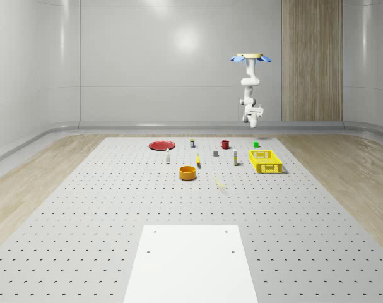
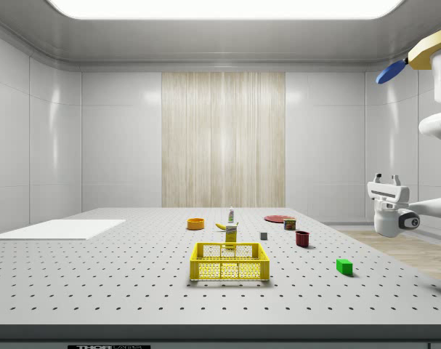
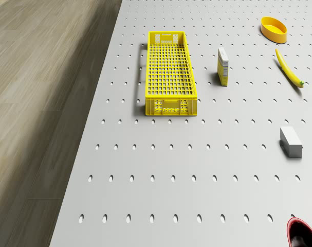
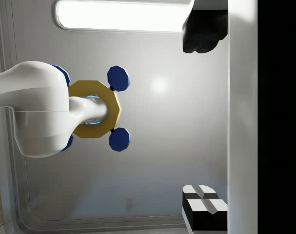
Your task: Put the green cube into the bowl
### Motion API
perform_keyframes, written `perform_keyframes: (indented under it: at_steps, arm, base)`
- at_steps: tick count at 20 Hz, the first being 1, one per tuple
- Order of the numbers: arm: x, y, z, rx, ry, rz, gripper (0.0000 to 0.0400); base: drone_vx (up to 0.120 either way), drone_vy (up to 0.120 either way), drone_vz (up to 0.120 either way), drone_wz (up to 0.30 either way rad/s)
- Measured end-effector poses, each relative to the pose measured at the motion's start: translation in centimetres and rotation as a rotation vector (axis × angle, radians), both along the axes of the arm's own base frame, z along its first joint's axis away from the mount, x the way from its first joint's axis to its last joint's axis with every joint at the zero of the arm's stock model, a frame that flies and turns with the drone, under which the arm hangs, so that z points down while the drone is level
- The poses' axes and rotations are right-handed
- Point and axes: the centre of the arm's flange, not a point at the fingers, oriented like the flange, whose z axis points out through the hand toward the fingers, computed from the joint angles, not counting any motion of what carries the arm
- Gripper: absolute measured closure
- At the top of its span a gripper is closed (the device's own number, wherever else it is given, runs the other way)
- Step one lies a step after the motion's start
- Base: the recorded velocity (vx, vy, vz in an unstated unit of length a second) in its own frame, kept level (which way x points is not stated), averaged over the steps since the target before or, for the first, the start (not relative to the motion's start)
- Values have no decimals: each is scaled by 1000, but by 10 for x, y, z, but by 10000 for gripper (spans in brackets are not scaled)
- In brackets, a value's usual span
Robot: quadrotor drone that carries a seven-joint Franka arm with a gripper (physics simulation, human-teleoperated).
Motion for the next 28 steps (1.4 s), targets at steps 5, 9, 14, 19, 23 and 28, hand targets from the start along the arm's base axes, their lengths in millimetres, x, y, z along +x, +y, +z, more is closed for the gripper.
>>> perform_keyframes:
  at_steps: [5,9,14,19,23,28]
  arm:
    - [0,12,-2,-123,-4,-3,0]
    - [0,31,-8,-327,-6,-9,0]
    - [0,70,-40,-832,-8,-24,0]
    - [3,88,-117,-1646,-5,-50,0]
    - [5,60,-170,-2260,-2,-70,0]
    - [5,23,-194,-2713,2,-80,0]
  base:
    - [120,0,-8,0]
    - [40,0,-40,0]
    - [0,0,-120,0]
    - [0,0,-120,0]
    - [0,0,-120,0]
    - [32,0,-120,0]
